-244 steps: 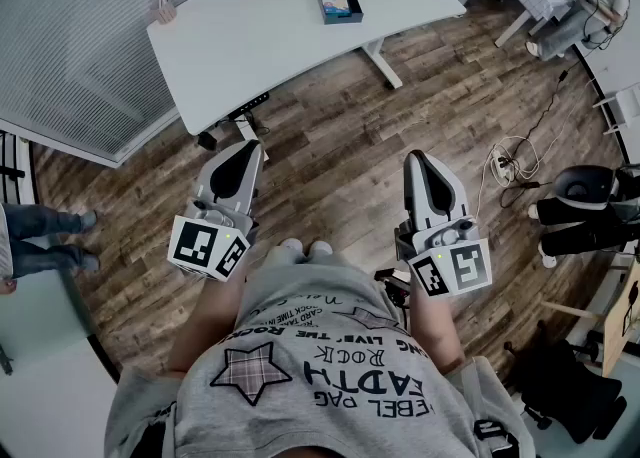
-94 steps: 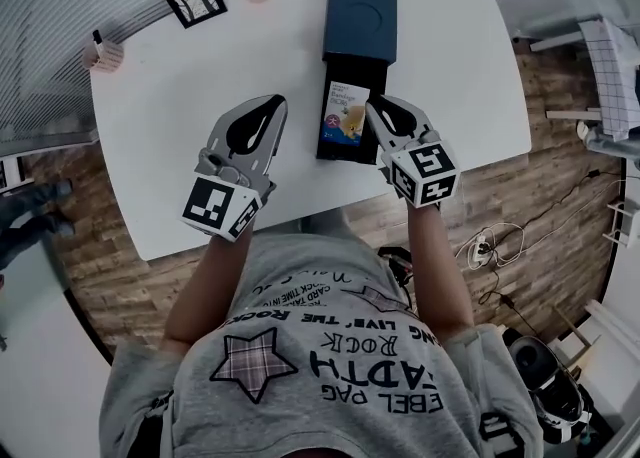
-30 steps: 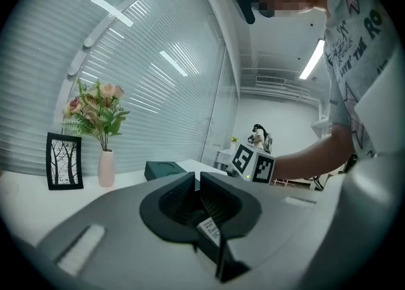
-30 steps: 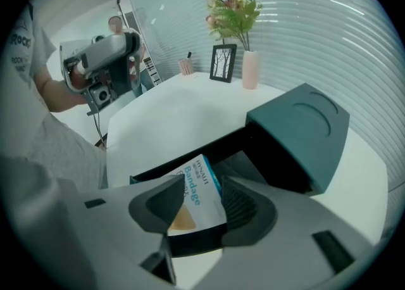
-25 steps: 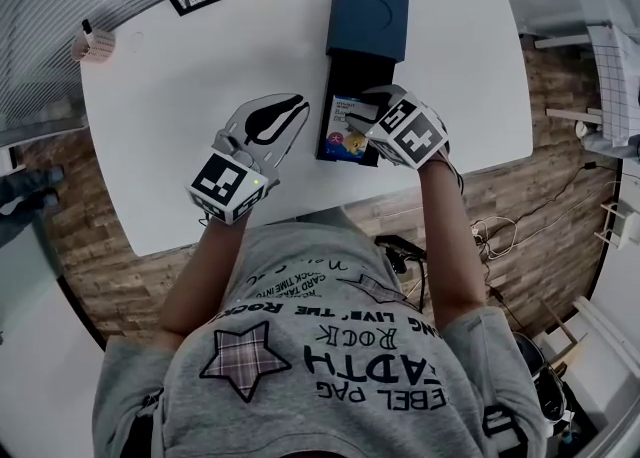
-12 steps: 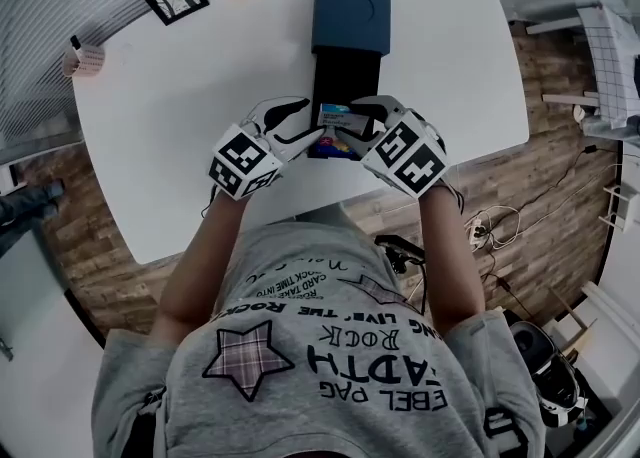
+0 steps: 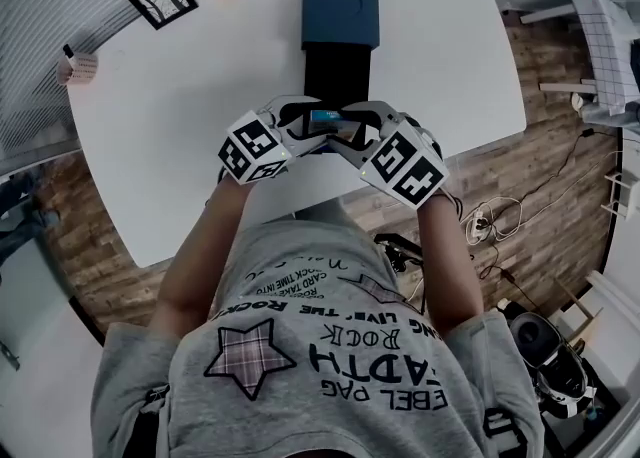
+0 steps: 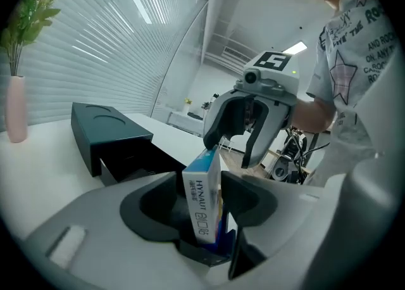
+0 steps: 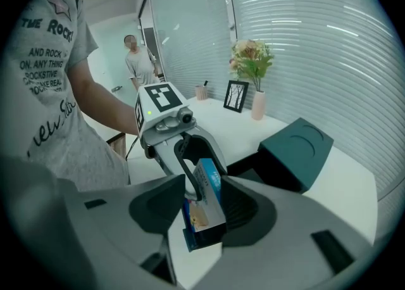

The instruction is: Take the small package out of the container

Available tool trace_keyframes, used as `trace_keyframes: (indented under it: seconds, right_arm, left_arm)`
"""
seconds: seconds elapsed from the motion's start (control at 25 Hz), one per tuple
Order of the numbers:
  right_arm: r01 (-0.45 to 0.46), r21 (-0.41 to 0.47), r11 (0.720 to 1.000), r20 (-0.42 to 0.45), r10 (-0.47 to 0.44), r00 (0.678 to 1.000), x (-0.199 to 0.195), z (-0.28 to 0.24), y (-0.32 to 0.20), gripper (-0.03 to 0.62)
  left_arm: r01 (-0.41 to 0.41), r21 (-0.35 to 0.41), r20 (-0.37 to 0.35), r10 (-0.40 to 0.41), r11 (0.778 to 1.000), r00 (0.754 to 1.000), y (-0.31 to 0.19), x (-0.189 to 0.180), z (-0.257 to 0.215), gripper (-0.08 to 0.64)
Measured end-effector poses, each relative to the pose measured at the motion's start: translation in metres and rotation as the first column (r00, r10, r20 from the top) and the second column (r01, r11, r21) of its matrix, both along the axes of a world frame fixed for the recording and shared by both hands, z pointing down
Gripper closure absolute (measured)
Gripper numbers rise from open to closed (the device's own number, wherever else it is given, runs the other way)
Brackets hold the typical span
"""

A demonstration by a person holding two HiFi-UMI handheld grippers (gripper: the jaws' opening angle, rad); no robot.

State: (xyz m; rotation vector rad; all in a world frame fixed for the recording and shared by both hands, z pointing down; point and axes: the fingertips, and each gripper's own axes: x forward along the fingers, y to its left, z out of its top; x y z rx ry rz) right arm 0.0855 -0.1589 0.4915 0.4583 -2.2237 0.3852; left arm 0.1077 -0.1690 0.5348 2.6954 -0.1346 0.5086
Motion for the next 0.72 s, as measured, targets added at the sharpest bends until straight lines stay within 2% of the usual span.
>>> trace_keyframes:
  seconds: [0.12, 0.16, 0.24, 0.48, 0.6, 0.72]
  right_arm:
    - [-0.007, -0.001, 1.0, 0.009, 0.007, 1.0, 0.001, -0.001, 0.002, 0.417]
    - [-0.01, 0.001, 1.0, 0.012, 0.01, 1.0, 0.001, -0.002, 0.003, 0.417]
    - [-0.019, 0.009, 1.0, 0.018, 0.018, 1.0, 0.002, -0.002, 0.003, 0.417]
    - [-0.055, 0.023, 0.998, 0.062, 0.054, 0.997, 0.001, -0.011, 0.003, 0.422]
    - [-0.098, 0.045, 0.994, 0.109, 0.092, 0.99, 0.002, -0.023, -0.002, 0.442]
    - [-0.161, 0.077, 0.984, 0.168, 0.147, 0.975, 0.007, -0.039, -0.01, 0.488]
  left_arm:
    - [-0.014, -0.004, -0.001, 0.014, 1.0, 1.0, 0.003, 0.004, 0.002, 0.342]
    - [-0.02, -0.006, -0.001, 0.02, 1.0, 1.0, 0.004, 0.004, 0.002, 0.354]
    - [-0.035, -0.01, -0.005, 0.035, 0.999, 0.999, 0.008, 0.004, 0.0, 0.428]
    - [-0.046, 0.017, -0.011, 0.046, 0.999, 0.999, 0.011, 0.001, -0.007, 0.463]
    - [-0.031, 0.04, -0.019, 0.032, 0.999, 0.999, 0.008, -0.002, -0.014, 0.468]
    - [-0.025, 0.057, -0.03, 0.027, 0.998, 0.999, 0.008, -0.004, -0.021, 0.471]
